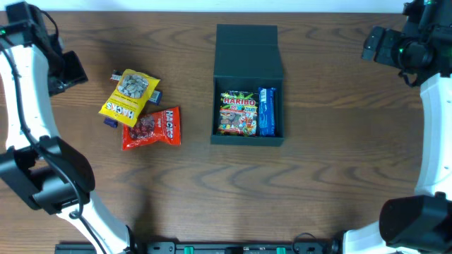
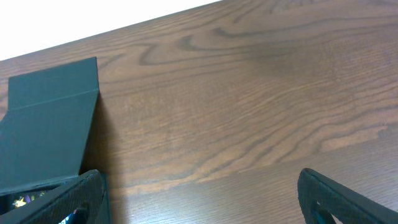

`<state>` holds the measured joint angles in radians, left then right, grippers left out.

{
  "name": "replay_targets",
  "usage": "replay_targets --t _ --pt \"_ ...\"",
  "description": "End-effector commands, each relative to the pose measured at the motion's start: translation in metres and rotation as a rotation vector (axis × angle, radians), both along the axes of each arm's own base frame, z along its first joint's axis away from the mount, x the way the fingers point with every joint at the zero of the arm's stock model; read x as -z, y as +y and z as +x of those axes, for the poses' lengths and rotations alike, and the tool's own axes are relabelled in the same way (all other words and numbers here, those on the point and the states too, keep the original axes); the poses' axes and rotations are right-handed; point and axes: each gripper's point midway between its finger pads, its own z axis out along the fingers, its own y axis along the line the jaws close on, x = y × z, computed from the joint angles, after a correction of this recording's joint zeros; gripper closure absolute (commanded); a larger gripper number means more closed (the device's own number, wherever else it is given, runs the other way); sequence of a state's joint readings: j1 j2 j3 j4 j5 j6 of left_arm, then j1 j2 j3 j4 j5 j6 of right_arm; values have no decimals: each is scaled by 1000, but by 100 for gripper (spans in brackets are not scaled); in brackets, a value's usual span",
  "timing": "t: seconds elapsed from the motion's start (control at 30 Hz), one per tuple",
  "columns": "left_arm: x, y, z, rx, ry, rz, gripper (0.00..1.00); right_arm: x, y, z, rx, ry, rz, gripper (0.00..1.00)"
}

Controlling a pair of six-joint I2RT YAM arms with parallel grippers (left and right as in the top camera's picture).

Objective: Pack container
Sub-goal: 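Move the left gripper to the yellow HOPS bag and grasp it, then lift the yellow bag with the left gripper toward the top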

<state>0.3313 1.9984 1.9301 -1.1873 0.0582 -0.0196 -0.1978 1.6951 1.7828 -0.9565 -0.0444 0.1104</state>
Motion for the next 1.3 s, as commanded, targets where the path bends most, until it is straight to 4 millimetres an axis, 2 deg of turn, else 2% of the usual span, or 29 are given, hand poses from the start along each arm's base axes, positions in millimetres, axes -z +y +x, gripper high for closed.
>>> replay_targets --t 0.0,0.13,0.23,0.4,0.5,0.8,1.1,1.13,1.27 --pt "15 -10 9 123 12 34 43 4 -4 0 10 10 -7 1" --pt "36 -40 21 285 25 15 15 5 -4 -1 13 16 -4 1" --pt "54 -58 27 357 55 2 2 5 -4 -1 13 17 -4 1" --pt "93 -78 35 414 115 -17 3 5 -4 -1 13 18 -4 1" --pt "106 -88 36 433 132 -38 2 5 -4 -1 13 18 -4 1" --pt "129 -108 33 516 189 -51 2 5 -4 -1 12 16 -5 1" --pt "137 -109 32 537 208 -43 0 4 -4 0 12 9 -6 1" --pt "137 -109 32 541 207 -43 6 4 -4 0 12 9 -6 1" --pt "138 -107 32 550 212 -34 13 4 -4 0 13 9 -6 1"
